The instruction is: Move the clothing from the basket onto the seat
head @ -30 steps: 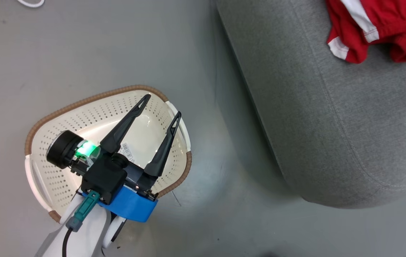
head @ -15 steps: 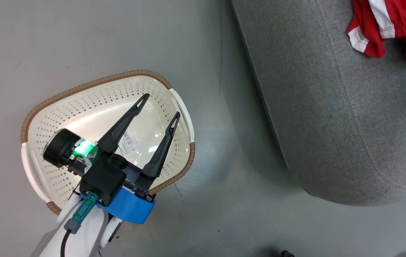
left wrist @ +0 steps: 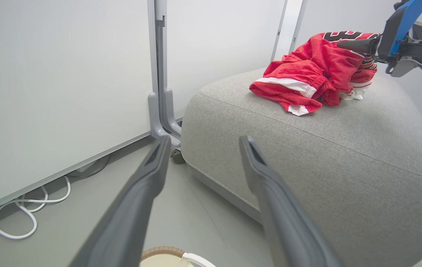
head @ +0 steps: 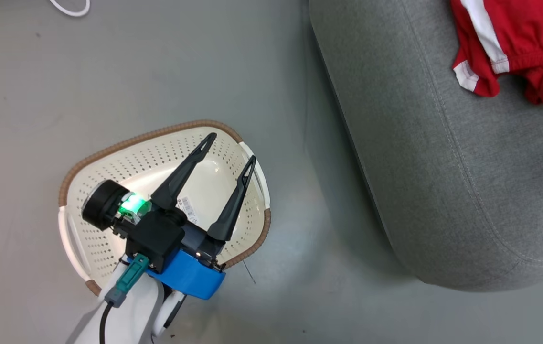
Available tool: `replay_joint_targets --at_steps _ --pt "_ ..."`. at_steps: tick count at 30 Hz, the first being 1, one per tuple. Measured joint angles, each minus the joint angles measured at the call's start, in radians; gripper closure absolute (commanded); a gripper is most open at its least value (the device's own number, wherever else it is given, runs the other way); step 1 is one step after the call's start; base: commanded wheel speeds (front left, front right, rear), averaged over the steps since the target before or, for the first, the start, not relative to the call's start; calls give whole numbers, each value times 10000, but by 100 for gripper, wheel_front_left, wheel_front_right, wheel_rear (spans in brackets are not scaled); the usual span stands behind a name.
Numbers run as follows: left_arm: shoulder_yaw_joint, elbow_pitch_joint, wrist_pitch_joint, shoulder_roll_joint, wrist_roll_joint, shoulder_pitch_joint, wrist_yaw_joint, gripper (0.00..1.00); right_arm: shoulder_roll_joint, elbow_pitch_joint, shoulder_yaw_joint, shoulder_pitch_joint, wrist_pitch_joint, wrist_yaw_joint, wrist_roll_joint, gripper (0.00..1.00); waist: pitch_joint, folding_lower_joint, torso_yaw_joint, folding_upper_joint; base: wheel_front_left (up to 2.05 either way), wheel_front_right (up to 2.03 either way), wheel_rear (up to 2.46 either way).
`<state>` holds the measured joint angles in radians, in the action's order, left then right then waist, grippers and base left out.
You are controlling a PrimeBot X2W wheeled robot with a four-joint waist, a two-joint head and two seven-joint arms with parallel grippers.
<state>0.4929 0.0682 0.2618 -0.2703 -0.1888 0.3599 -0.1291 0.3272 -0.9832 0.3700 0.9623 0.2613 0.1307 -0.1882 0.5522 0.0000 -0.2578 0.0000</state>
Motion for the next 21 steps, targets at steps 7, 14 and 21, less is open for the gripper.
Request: replay_joint_targets --at_steps 7,14,21 --pt "2 337 0 431 -207 -354 0 0 0 192 -48 -974 0 0 121 0 -861 0 188 0 0 0 0" --pt "-140 729 0 890 -408 -878 0 0 -79 631 -414 -2031 4 0 378 0 -1883 -1 367 1 0 0 0" --pt "-355 1168 0 1363 -497 -1505 0 0 -303 1628 -681 -3528 12 0 479 0 -2996 -3 684 1 0 0 0"
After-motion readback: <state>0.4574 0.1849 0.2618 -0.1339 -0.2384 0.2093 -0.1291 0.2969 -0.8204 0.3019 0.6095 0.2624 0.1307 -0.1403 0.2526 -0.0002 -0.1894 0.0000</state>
